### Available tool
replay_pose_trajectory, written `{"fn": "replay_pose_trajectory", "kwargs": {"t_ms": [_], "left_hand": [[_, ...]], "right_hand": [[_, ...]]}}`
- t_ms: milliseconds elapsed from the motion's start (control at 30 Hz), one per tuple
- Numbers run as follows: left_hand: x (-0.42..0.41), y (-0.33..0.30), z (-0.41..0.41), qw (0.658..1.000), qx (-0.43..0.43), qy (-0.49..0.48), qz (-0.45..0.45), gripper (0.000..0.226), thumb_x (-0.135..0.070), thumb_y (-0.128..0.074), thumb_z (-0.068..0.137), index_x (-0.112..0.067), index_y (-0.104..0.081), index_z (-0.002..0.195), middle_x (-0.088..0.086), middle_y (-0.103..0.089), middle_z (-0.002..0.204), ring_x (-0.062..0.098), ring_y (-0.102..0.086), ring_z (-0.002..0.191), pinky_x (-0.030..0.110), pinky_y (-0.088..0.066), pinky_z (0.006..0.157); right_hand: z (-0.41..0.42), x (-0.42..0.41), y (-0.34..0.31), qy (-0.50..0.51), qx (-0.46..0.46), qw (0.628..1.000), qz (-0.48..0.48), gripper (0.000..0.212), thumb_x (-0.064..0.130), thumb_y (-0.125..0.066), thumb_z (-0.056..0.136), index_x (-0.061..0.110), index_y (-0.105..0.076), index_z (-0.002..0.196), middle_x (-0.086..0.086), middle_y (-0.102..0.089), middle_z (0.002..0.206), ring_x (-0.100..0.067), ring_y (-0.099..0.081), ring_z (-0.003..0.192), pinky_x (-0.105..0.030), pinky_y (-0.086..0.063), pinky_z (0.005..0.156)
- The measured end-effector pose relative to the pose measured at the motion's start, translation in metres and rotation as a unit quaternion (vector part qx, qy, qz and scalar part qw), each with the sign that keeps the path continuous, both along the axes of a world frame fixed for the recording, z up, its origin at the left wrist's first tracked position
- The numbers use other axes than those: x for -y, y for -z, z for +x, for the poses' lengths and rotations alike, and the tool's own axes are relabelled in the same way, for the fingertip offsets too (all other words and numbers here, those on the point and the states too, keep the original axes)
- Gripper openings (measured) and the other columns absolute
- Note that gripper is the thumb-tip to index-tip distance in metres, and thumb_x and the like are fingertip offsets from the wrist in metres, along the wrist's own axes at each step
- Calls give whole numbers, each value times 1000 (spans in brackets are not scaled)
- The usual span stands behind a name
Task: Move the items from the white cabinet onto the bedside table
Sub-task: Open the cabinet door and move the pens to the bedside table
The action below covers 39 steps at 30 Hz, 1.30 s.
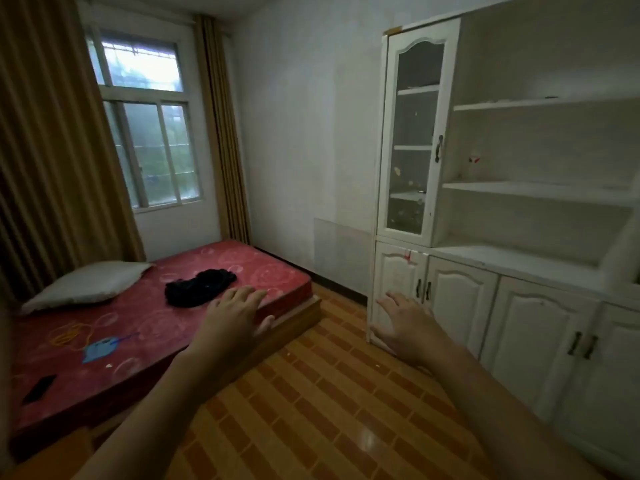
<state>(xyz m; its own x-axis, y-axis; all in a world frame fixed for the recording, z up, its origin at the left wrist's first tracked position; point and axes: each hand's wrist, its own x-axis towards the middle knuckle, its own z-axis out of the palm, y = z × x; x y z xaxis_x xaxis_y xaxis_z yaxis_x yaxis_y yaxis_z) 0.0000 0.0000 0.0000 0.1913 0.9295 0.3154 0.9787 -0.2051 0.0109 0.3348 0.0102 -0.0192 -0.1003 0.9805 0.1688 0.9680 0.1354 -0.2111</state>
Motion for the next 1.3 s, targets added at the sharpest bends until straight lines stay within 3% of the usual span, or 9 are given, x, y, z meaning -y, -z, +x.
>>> {"fn": "replay_pose_trajectory", "kwargs": {"t_ms": [300,433,567,700,1133,1300], "left_hand": [[-96,-4,127,999,24,35,-8,65,-63,-37,99,-30,-32,155,0,-36,161,23,-32,147,45,-34,116],[-120,-3,180,998,35,49,-9,85,-79,-14,85,-33,-32,154,-2,-36,160,22,-33,146,43,-33,115],[-156,-4,220,997,17,65,-23,65,-62,-37,100,-32,-27,157,-2,-30,163,23,-27,149,45,-29,118],[-190,-10,256,996,10,92,-21,66,-60,-42,100,-33,-26,158,-2,-29,164,23,-26,150,46,-29,119],[-372,-12,350,981,28,190,-14,65,-60,-41,100,-33,-25,157,-3,-29,164,22,-27,150,47,-28,121],[-457,-14,370,977,23,214,-9,65,-61,-39,100,-33,-26,157,-4,-30,164,22,-28,150,46,-29,121]], "right_hand": [[128,-70,-7,29,8,1000,0,67,61,-44,101,31,-30,159,0,-21,170,-24,-22,155,-55,-23,124],[176,-94,-3,39,7,999,-2,69,61,-44,100,30,-28,160,0,-23,170,-24,-23,155,-53,-24,123],[215,-110,-1,53,5,999,-3,69,61,-44,100,30,-30,160,-1,-23,170,-24,-24,154,-52,-24,123],[251,-128,-1,71,-9,997,-5,68,60,-43,101,28,-31,160,0,-23,170,-24,-23,154,-51,-24,123],[330,-249,-14,143,-20,989,9,60,56,-46,101,33,-36,155,1,-29,166,-24,-29,150,-47,-24,120],[348,-323,-23,169,2,985,16,64,58,-43,101,30,-33,158,1,-23,169,-21,-23,153,-46,-21,123]]}}
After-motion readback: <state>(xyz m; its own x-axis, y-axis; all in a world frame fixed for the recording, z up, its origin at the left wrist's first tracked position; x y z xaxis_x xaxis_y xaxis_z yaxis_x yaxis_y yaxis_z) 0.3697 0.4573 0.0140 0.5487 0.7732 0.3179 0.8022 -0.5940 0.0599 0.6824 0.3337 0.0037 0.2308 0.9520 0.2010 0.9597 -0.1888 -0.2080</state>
